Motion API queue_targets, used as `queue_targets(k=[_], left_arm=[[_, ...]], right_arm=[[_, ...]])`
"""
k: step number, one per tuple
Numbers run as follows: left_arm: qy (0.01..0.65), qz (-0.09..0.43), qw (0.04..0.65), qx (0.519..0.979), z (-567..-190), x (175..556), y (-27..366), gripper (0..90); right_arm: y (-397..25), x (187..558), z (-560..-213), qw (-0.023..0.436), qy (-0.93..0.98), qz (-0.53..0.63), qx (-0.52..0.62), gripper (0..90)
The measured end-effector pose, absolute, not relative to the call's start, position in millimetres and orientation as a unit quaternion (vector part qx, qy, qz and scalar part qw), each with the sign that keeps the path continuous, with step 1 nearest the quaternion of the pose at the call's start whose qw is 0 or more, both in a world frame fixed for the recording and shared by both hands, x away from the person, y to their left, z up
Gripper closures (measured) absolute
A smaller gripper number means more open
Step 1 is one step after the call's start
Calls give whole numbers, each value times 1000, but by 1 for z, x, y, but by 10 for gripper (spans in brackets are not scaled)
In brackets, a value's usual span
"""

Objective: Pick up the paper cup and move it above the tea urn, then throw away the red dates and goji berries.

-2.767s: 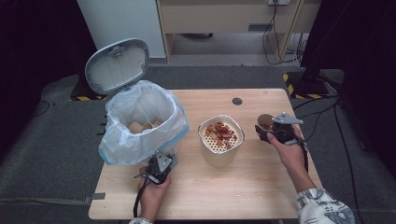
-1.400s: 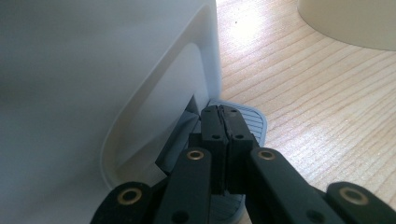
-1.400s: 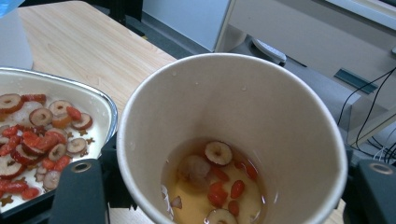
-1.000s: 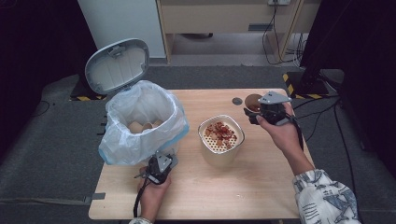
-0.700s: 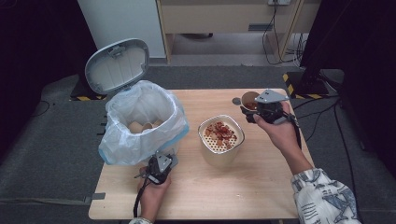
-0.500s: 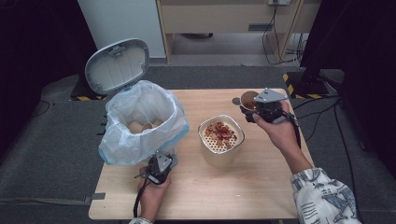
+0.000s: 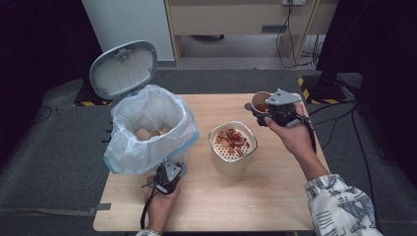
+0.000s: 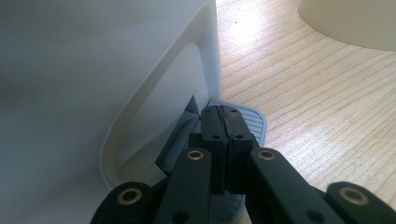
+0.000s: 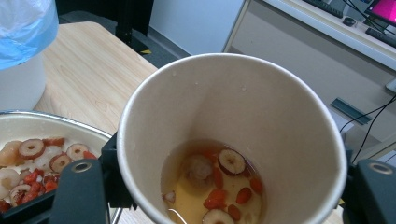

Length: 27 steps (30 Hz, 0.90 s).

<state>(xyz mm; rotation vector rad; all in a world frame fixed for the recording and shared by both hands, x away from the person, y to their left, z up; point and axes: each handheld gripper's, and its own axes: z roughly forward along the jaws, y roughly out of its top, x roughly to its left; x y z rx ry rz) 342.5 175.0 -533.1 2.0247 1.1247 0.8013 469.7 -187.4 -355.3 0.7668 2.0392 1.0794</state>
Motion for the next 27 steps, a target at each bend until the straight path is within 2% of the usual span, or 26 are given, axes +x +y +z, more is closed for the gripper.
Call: queue_targets(k=[27], left_arm=[[431,309,337,778,-533,342,175,882]], right_arm=[[-170,473,-327,396,798,394,227,296]])
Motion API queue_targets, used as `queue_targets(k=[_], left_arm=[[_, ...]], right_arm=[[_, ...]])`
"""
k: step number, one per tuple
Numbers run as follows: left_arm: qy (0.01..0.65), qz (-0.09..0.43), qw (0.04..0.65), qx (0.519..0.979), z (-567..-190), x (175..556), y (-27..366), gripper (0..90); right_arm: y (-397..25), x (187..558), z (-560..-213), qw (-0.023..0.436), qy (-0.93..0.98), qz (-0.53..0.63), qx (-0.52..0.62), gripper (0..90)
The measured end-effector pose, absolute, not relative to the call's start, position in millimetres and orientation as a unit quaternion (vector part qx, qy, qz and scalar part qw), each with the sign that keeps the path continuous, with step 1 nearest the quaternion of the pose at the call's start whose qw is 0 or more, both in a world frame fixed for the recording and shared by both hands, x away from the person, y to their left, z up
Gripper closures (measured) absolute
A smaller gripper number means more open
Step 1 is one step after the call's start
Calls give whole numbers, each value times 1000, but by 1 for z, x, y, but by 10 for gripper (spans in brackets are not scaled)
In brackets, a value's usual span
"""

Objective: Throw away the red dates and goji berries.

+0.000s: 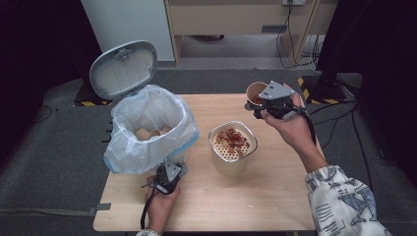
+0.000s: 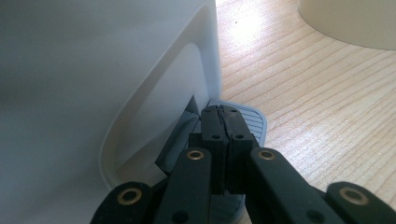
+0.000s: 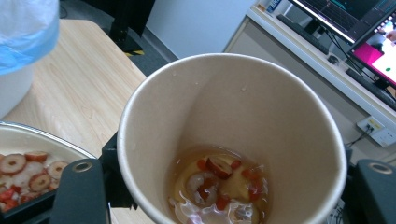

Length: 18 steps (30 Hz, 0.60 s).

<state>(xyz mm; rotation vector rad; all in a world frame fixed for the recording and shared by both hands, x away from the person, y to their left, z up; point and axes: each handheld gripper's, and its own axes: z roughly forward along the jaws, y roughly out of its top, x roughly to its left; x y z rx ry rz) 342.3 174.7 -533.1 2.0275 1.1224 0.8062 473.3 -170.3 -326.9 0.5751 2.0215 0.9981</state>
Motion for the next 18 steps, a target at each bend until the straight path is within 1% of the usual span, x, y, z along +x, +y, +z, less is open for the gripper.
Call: queue_targets(k=[4,18], left_arm=[[431,309,336,778,-533,342,175,882],[431,309,337,778,-533,342,175,882]], right_arm=[[-165,472,-326,401,804,385,210,296],[-150,465,-321,463,818,317,130,304]])
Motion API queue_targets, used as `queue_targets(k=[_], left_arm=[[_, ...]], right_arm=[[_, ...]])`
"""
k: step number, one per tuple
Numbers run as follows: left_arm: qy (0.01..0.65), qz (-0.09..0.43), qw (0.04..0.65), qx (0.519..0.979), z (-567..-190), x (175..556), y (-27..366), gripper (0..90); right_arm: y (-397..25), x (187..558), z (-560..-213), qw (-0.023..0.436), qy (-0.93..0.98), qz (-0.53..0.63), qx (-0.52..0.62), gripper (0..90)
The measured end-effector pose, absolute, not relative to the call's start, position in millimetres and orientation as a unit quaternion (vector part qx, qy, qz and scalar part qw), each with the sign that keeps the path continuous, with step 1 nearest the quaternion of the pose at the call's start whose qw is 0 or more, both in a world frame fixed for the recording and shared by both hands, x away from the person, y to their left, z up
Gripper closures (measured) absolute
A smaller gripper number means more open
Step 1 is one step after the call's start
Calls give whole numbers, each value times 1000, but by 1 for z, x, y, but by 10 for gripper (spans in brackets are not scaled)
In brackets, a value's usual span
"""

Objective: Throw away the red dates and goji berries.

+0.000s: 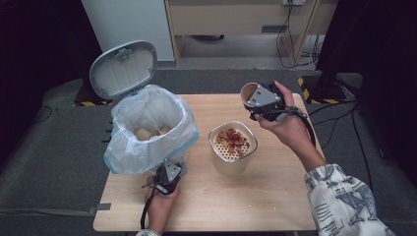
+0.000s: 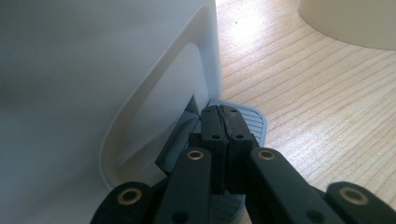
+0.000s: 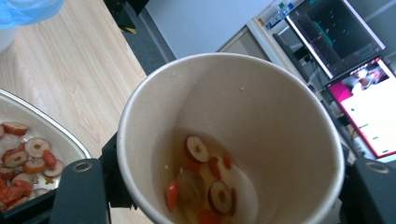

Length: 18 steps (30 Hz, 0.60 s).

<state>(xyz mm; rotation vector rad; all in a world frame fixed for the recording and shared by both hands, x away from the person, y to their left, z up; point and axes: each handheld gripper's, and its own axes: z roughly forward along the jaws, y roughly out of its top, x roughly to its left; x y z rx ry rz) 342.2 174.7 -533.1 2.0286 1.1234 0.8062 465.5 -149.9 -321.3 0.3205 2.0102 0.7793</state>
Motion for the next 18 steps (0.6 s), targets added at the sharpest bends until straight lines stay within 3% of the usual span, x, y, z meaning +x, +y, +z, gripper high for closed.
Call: queue_targets(k=[18], left_arm=[[431,309,337,778,-533,342,175,882]], right_arm=[[-151,466,-322,468,819,310,119,325]])
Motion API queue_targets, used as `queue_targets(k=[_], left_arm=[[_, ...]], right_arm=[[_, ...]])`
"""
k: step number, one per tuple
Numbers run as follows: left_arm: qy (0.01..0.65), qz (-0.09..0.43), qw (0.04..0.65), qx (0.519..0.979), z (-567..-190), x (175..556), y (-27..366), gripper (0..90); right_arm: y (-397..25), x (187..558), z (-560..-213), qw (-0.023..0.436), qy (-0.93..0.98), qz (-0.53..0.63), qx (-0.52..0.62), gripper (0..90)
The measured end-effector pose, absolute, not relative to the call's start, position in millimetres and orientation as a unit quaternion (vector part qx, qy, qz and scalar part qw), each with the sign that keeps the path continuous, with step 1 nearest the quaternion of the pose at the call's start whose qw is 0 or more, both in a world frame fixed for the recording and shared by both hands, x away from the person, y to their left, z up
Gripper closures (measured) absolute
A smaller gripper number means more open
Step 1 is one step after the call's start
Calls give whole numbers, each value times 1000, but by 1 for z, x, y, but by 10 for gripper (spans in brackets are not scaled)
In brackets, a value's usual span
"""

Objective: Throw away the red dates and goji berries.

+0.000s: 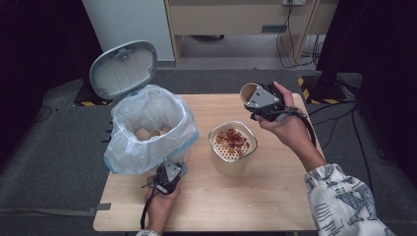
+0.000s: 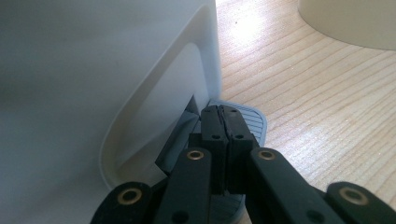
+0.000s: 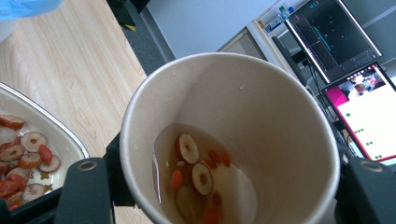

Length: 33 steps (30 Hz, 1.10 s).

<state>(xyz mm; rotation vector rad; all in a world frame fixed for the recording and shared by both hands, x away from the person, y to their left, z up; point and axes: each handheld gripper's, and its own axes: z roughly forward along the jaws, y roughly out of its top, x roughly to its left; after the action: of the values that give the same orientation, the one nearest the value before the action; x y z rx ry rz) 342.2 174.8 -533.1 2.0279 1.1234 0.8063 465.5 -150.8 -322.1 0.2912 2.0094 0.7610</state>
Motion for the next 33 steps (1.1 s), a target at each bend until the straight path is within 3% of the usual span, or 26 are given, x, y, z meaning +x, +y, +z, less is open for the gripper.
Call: queue_targets(k=[33], left_arm=[[431,309,337,778,-533,342,175,882]], right_arm=[[-138,458,-319,531,810,245,48,337]])
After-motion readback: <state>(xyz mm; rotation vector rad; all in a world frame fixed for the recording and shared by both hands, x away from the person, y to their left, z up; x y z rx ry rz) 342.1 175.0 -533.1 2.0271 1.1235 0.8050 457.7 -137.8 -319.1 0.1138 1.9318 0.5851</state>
